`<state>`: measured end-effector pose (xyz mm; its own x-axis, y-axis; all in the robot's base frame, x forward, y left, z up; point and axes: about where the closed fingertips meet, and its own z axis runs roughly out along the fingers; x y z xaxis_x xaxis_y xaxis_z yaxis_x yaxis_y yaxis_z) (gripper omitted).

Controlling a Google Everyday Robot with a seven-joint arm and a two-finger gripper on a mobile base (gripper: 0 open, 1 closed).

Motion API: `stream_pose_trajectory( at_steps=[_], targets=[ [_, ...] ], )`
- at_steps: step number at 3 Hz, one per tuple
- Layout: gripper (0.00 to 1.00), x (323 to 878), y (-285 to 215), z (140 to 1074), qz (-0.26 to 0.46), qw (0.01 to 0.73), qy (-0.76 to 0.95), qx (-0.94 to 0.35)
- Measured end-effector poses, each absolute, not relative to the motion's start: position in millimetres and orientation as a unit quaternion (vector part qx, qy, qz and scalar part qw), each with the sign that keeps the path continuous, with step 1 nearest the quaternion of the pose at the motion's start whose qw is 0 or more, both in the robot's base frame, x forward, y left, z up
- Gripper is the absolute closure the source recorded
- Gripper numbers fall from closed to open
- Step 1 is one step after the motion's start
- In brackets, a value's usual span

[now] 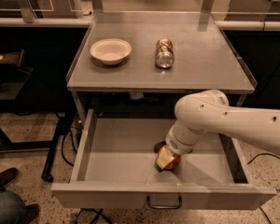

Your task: Place apple into top drawer

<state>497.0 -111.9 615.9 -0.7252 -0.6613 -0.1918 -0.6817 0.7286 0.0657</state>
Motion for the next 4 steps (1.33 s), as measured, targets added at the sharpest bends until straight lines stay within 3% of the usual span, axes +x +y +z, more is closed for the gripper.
stream_pose_trajectory(
  at_steps=[1,2,4],
  targets=[
    [1.0,495.7,-109.8,612.0,0.061,0.072,0.927,-0.363],
    [0.82,495.7,-109.8,611.9,0.061,0.072,0.927,-0.363],
    [0.36,495.7,-109.8,611.9,0.061,0.072,0.927,-0.363]
  ],
)
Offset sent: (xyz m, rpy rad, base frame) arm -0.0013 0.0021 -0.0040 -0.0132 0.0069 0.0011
